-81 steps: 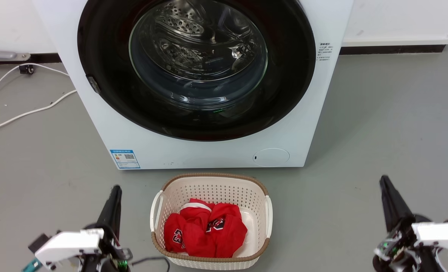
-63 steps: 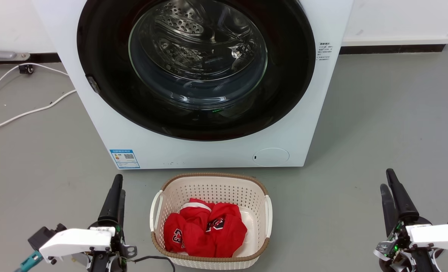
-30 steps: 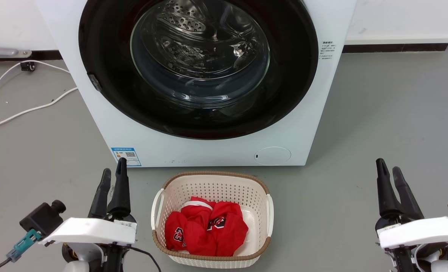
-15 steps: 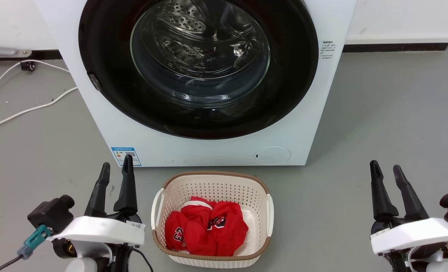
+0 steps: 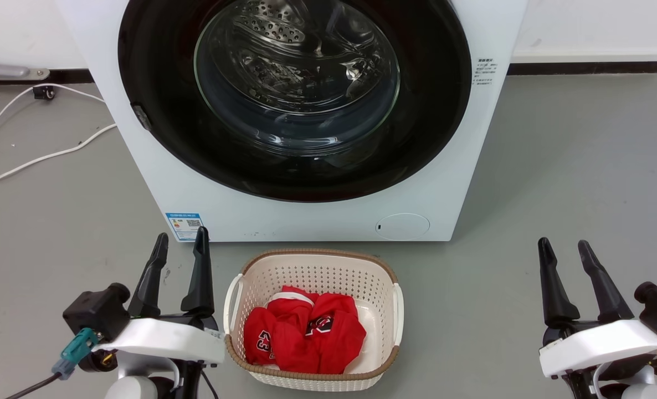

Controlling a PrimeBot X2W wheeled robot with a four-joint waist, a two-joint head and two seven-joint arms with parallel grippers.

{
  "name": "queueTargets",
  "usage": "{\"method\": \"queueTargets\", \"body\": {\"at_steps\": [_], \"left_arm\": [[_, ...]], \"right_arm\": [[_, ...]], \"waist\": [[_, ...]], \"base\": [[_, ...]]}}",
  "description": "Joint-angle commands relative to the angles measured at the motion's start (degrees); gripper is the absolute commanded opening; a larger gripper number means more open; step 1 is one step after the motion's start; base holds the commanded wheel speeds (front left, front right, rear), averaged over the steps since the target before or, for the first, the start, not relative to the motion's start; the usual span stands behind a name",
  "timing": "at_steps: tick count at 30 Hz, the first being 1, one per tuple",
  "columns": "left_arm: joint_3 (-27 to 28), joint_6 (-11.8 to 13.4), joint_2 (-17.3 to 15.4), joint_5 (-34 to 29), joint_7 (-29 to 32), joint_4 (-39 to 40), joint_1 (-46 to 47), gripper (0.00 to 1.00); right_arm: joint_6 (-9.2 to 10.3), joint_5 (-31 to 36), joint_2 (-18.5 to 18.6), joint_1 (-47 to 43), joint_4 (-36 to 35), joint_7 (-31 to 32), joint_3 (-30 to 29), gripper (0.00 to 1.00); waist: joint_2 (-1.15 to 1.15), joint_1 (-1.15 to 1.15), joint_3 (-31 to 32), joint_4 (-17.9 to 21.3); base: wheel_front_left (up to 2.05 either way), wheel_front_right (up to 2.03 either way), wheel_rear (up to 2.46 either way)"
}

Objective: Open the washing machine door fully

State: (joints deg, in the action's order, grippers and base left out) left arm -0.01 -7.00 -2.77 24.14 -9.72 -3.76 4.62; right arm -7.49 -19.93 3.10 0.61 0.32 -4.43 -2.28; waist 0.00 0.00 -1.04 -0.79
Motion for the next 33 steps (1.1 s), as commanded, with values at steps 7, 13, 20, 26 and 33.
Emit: {"method": "queueTargets", "body": {"at_steps": [7,13,20,26,33], "left_arm": [[-0.62,0.4,-0.16,-5.52,-1.31,0.1,0.1,1.0],[-0.97,0.81,-0.16,-8.87,-2.1,-0.48,0.21,1.0],[-1.37,1.06,-0.17,-12.33,-2.86,-1.02,-0.19,1.0],[-1.54,1.54,-0.16,-14.91,-3.59,-1.52,-0.28,1.0],[-1.79,2.04,-0.16,-17.53,-4.25,-1.47,-0.1,1.0]], "right_arm": [[0.0,4.59,-0.13,-0.45,-0.66,0.57,-0.21,1.0],[0.0,7.52,-0.16,-0.27,-0.7,0.72,-0.26,1.0],[0.0,10.59,-0.2,-0.49,-0.82,0.62,-0.13,1.0],[0.01,12.9,-0.22,-0.76,-1.11,0.5,0.02,1.0],[0.01,15.18,-0.26,-0.94,-1.35,0.41,0.1,1.0]], "waist": [[0.0,0.0,-0.16,-0.11],[0.0,0.0,-0.39,-0.18],[0.0,0.0,-0.38,-0.23],[0.0,0.0,-0.46,-0.35],[0.0,0.0,-0.58,-0.49]], "base": [[0.0,0.0,0.0],[0.0,0.0,0.0],[0.0,0.0,0.0],[0.0,0.0,0.0],[0.0,0.0,0.0]]}}
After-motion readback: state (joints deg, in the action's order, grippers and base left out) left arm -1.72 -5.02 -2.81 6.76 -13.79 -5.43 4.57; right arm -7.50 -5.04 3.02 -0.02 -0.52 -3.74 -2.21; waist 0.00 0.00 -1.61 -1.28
